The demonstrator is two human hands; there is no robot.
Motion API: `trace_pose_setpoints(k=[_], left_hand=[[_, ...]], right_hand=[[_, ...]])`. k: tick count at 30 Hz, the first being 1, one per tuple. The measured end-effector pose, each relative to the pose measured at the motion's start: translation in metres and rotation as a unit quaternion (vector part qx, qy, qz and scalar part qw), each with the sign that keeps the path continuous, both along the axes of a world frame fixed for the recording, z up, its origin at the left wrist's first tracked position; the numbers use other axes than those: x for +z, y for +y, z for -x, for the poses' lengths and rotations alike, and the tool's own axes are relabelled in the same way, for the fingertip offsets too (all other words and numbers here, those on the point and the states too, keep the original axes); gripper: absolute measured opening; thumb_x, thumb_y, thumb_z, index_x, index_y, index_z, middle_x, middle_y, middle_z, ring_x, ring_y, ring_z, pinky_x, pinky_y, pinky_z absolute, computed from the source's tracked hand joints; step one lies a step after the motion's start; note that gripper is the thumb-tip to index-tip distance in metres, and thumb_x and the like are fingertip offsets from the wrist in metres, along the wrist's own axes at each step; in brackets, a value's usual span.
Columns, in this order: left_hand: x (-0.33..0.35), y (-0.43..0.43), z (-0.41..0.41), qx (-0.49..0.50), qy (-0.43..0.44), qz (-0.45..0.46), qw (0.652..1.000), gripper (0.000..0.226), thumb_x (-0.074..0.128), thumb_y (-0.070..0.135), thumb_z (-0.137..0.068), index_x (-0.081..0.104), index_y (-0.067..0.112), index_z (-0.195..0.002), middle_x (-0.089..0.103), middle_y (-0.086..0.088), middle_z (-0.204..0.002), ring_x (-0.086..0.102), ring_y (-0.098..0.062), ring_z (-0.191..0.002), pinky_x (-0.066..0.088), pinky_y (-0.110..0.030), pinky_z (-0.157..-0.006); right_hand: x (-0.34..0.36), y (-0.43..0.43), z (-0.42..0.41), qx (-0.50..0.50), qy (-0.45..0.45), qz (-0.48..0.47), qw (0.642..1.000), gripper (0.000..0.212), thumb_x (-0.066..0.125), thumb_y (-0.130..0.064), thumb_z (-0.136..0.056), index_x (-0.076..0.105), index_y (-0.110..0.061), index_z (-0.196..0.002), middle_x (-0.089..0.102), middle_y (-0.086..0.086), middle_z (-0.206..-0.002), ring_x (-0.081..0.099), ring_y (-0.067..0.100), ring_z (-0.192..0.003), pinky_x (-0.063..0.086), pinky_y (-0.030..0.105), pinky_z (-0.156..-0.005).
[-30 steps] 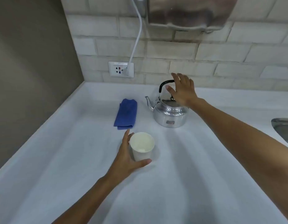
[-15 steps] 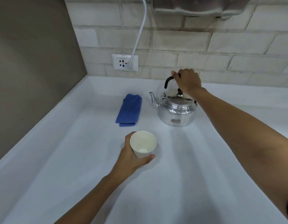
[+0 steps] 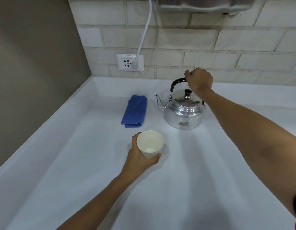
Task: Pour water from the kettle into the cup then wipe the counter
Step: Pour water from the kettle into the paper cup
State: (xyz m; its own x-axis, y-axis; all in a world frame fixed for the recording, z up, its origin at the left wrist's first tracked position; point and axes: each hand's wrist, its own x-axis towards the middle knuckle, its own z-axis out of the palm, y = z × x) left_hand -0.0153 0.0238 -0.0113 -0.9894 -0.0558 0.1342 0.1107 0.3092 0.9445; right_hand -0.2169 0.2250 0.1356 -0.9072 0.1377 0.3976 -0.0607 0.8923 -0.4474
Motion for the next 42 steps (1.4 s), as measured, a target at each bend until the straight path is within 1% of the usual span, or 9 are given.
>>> trace_pose_setpoints(k=[4, 6, 9, 17, 20, 25, 32, 37, 42], left_hand=[[-0.004, 0.001, 0.0, 0.0, -0.011, 0.0, 1.0, 0.082, 0.083, 0.03, -0.06, 0.027, 0.037, -0.119, 0.047, 0.017, -0.113, 0.049, -0.007, -0.104, 0.042, -0.004, -0.074], [-0.006, 0.002, 0.001, 0.001, -0.02, -0.001, 1.0, 0.082, 0.083, 0.03, -0.06, 0.028, 0.033, -0.121, 0.047, 0.013, -0.115, 0.048, -0.01, -0.106, 0.041, -0.009, -0.074], [-0.006, 0.001, 0.001, 0.008, -0.026, -0.001, 1.0, 0.08, 0.083, 0.032, -0.06, 0.03, 0.033, -0.12, 0.048, 0.014, -0.112, 0.049, -0.011, -0.104, 0.038, -0.011, -0.076], [-0.004, 0.001, 0.002, 0.014, -0.025, 0.011, 1.0, 0.078, 0.081, 0.031, -0.061, 0.034, 0.027, -0.124, 0.052, 0.007, -0.115, 0.05, -0.015, -0.105, 0.041, -0.027, -0.085], [-0.004, 0.001, 0.001, 0.02, -0.022, 0.017, 0.999, 0.078, 0.081, 0.031, -0.062, 0.035, 0.025, -0.124, 0.052, 0.008, -0.113, 0.05, -0.015, -0.104, 0.04, -0.027, -0.083], [-0.003, 0.002, 0.001, 0.015, -0.022, 0.011, 1.0, 0.08, 0.081, 0.031, -0.062, 0.034, 0.025, -0.126, 0.051, 0.009, -0.114, 0.049, -0.014, -0.103, 0.039, -0.026, -0.083], [-0.004, 0.002, 0.001, 0.008, -0.019, 0.001, 1.0, 0.077, 0.081, 0.033, -0.062, 0.034, 0.03, -0.123, 0.051, 0.013, -0.112, 0.05, -0.011, -0.103, 0.038, -0.023, -0.081], [-0.005, 0.001, 0.0, 0.004, -0.014, -0.002, 1.0, 0.078, 0.08, 0.034, -0.062, 0.034, 0.031, -0.124, 0.051, 0.012, -0.114, 0.05, -0.011, -0.103, 0.037, -0.011, -0.074], [-0.004, 0.0, 0.0, -0.001, -0.01, 0.0, 1.0, 0.078, 0.08, 0.033, -0.063, 0.034, 0.028, -0.126, 0.05, 0.01, -0.117, 0.049, -0.011, -0.105, 0.036, -0.006, -0.072]], right_hand=[[0.009, 0.001, -0.015, 0.023, 0.042, -0.015, 0.999, 0.055, 0.039, -0.03, -0.09, 0.034, -0.013, -0.038, 0.033, 0.001, -0.038, 0.031, 0.017, -0.038, 0.022, 0.024, -0.045], [0.02, 0.004, -0.022, 0.041, 0.062, -0.024, 0.997, 0.056, 0.041, -0.031, -0.089, 0.033, -0.014, -0.037, 0.032, 0.0, -0.037, 0.031, 0.017, -0.037, 0.023, 0.026, -0.047], [0.036, 0.006, -0.036, 0.07, 0.078, -0.039, 0.994, 0.054, 0.042, -0.033, -0.088, 0.03, -0.014, -0.038, 0.029, 0.001, -0.037, 0.028, 0.018, -0.037, 0.028, 0.03, -0.054], [0.056, -0.004, -0.082, 0.137, 0.122, -0.132, 0.974, 0.051, 0.043, -0.03, -0.083, 0.024, -0.017, -0.038, 0.021, 0.0, -0.037, 0.019, 0.016, -0.038, 0.029, 0.03, -0.055], [0.06, -0.008, -0.095, 0.16, 0.136, -0.151, 0.966, 0.051, 0.042, -0.029, -0.083, 0.024, -0.016, -0.037, 0.021, -0.002, -0.036, 0.02, 0.015, -0.037, 0.031, 0.029, -0.055], [0.065, -0.016, -0.112, 0.196, 0.15, -0.205, 0.947, 0.051, 0.043, -0.027, -0.084, 0.021, -0.014, -0.04, 0.022, 0.0, -0.036, 0.02, 0.016, -0.038, 0.018, 0.022, -0.046], [0.069, -0.027, -0.128, 0.229, 0.152, -0.266, 0.924, 0.046, 0.043, -0.025, -0.083, 0.028, -0.011, -0.043, 0.015, 0.0, -0.036, 0.016, 0.019, -0.041, 0.01, 0.026, -0.045], [0.072, -0.03, -0.132, 0.243, 0.151, -0.29, 0.913, 0.047, 0.044, -0.023, -0.084, 0.023, -0.011, -0.043, 0.013, -0.001, -0.036, 0.011, 0.015, -0.04, 0.009, 0.026, -0.045], [0.074, -0.033, -0.135, 0.256, 0.154, -0.306, 0.904, 0.048, 0.043, -0.023, -0.085, 0.022, -0.012, -0.043, 0.014, -0.001, -0.036, 0.013, 0.018, -0.039, 0.009, 0.025, -0.045]])
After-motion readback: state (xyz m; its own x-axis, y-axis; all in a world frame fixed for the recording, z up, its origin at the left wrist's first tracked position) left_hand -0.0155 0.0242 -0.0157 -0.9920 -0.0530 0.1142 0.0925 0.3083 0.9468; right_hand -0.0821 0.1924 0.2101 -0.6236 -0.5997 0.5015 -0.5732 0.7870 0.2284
